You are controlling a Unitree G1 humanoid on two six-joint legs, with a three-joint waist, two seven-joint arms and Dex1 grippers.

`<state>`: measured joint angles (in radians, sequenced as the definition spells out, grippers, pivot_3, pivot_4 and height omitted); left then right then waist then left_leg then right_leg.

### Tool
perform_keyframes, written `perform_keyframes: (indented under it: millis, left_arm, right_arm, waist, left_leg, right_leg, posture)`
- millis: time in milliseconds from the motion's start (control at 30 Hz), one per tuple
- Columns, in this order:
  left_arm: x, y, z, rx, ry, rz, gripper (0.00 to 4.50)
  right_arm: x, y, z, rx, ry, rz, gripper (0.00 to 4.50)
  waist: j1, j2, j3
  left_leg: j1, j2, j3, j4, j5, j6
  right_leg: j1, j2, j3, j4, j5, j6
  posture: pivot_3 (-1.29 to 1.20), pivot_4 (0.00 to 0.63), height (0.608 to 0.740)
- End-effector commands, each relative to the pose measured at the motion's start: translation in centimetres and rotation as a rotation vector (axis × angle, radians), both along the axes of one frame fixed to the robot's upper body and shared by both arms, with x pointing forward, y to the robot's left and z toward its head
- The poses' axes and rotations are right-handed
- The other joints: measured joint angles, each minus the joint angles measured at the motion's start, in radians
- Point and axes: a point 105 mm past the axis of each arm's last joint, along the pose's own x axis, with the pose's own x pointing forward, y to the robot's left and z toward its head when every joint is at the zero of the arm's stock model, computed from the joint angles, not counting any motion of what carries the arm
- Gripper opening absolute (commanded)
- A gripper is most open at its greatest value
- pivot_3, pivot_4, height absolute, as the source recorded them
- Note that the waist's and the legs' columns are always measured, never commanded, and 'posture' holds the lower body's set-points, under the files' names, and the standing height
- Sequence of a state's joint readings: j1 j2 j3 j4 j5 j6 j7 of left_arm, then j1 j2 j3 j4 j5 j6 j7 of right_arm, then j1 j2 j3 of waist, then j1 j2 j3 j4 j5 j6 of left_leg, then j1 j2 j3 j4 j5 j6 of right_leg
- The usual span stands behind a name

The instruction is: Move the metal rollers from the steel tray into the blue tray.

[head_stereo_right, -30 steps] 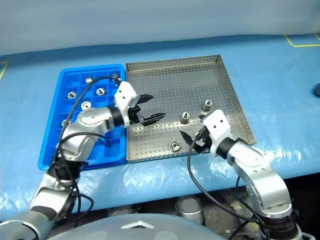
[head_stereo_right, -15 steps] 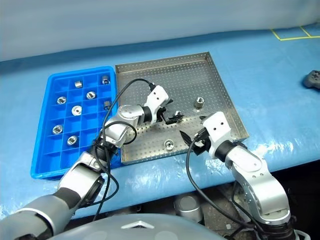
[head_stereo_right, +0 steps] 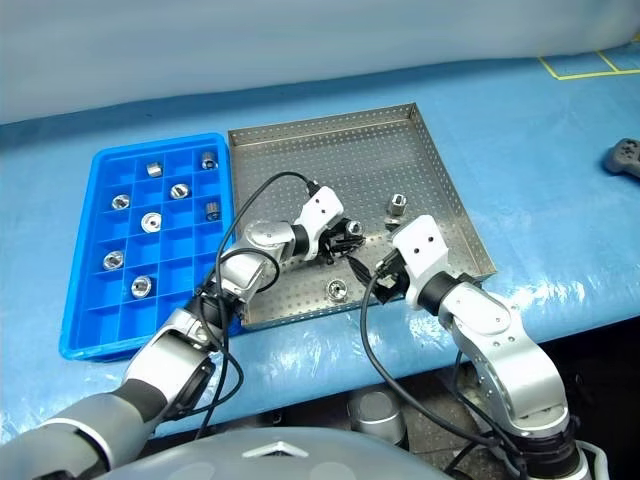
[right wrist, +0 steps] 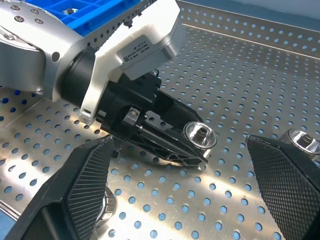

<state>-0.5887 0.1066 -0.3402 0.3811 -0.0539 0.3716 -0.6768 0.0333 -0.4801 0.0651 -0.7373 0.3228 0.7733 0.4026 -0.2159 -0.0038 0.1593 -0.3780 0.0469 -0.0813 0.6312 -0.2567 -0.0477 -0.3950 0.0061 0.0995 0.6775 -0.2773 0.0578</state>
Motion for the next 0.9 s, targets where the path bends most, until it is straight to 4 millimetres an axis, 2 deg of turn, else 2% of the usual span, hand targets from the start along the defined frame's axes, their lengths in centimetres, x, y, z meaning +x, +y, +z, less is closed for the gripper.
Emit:
perform_keyframes:
  millis: [33, 67, 200, 233, 300, 367, 467, 600, 733, 900]
  left_arm:
    - [0.2, 2.1, 4.8, -0.133, -0.123, 0.085, 1.68]
    - [0.1, 2.6, 5.3, -0.145, -0.138, 0.106, 1.68]
    - [-0.3, 8.6, 9.3, -0.252, -0.242, 0.381, 1.68]
    - [-0.5, 9.4, 9.5, -0.260, -0.248, 0.417, 1.68]
    - [-1.4, 12.8, 10.0, -0.239, -0.294, 0.569, 1.68]
    - [-2.9, 16.1, 10.2, -0.208, -0.328, 0.720, 1.68]
    - [-5.5, 19.3, 9.5, -0.143, -0.333, 0.867, 1.68]
    - [-8.6, 21.7, 7.9, -0.026, -0.308, 0.992, 1.68]
    - [-11.7, 23.4, 6.0, 0.045, -0.243, 1.091, 1.68]
    - [-13.5, 24.4, 4.3, 0.070, -0.173, 1.170, 1.68]
  right_arm:
    - [0.0, 1.2, 1.1, 0.021, -0.038, 0.056, 4.50]
    - [-0.1, 1.4, 1.1, 0.023, -0.039, 0.066, 4.50]
    - [-0.1, 3.8, 1.6, 0.043, -0.050, 0.185, 4.50]
    - [-0.1, 4.1, 1.7, 0.045, -0.051, 0.200, 4.50]
    - [-0.1, 5.9, 2.0, 0.065, -0.054, 0.286, 4.50]
    - [-0.2, 7.8, 2.3, 0.084, -0.059, 0.383, 4.50]
    - [-0.2, 10.2, 2.4, 0.114, -0.051, 0.510, 4.50]
    - [0.0, 12.3, 1.1, 0.077, -0.018, 0.630, 4.50]
    - [-0.4, 13.7, 0.8, 0.087, -0.008, 0.711, 4.50]
    - [-0.7, 14.3, 0.9, 0.099, -0.007, 0.754, 4.50]
  waist:
    - [-0.001, 0.000, 0.000]
    - [0.002, 0.000, 0.000]
    - [0.013, 0.000, 0.000]
    - [0.016, 0.001, 0.000]
    - [0.030, 0.001, 0.000]
    - [0.045, 0.000, 0.000]
    - [0.074, 0.000, 0.000]
    - [0.133, -0.001, 0.000]
    - [0.189, -0.001, 0.000]
    - [0.220, -0.001, 0.000]
  left_leg:
    - [0.000, 0.000, 0.000, 0.000, 0.000, 0.000]
    - [0.000, 0.000, 0.000, 0.000, 0.000, 0.000]
    - [0.001, 0.001, 0.000, 0.000, 0.000, 0.000]
    - [0.001, 0.001, 0.000, 0.000, 0.000, 0.000]
    - [0.002, 0.001, -0.001, 0.001, 0.000, 0.000]
    - [0.002, 0.001, -0.001, 0.000, 0.000, -0.001]
    - [0.001, 0.001, -0.002, 0.000, 0.001, -0.001]
    - [0.001, 0.001, -0.003, 0.000, 0.001, -0.001]
    - [0.001, 0.000, -0.003, 0.000, 0.001, -0.002]
    - [0.001, 0.000, -0.003, -0.001, 0.003, -0.005]
  right_leg:
    - [0.000, 0.000, 0.000, 0.000, 0.000, 0.000]
    - [0.000, 0.000, 0.000, 0.000, 0.000, 0.000]
    - [0.000, 0.001, 0.000, 0.002, 0.000, 0.000]
    - [0.000, 0.001, 0.000, 0.002, 0.000, 0.000]
    - [0.000, 0.001, 0.000, 0.002, 0.000, 0.000]
    - [0.000, 0.001, 0.000, 0.002, 0.001, -0.001]
    - [0.000, 0.000, -0.002, 0.002, 0.002, -0.004]
    - [0.000, -0.001, -0.003, 0.001, 0.003, -0.005]
    - [0.001, -0.002, -0.005, 0.000, 0.003, -0.005]
    - [0.001, -0.004, -0.006, 0.000, 0.002, -0.005]
  posture:
    - [-0.21, 0.150, 0.740]
    - [-0.21, 0.150, 0.740]
    - [-0.16, 0.150, 0.740]
    - [-0.15, 0.150, 0.740]
    - [-0.10, 0.150, 0.740]
    - [-0.06, 0.150, 0.740]
    - [0.01, 0.150, 0.740]
    - [0.09, 0.150, 0.740]
    - [0.15, 0.150, 0.740]
    - [0.19, 0.150, 0.740]
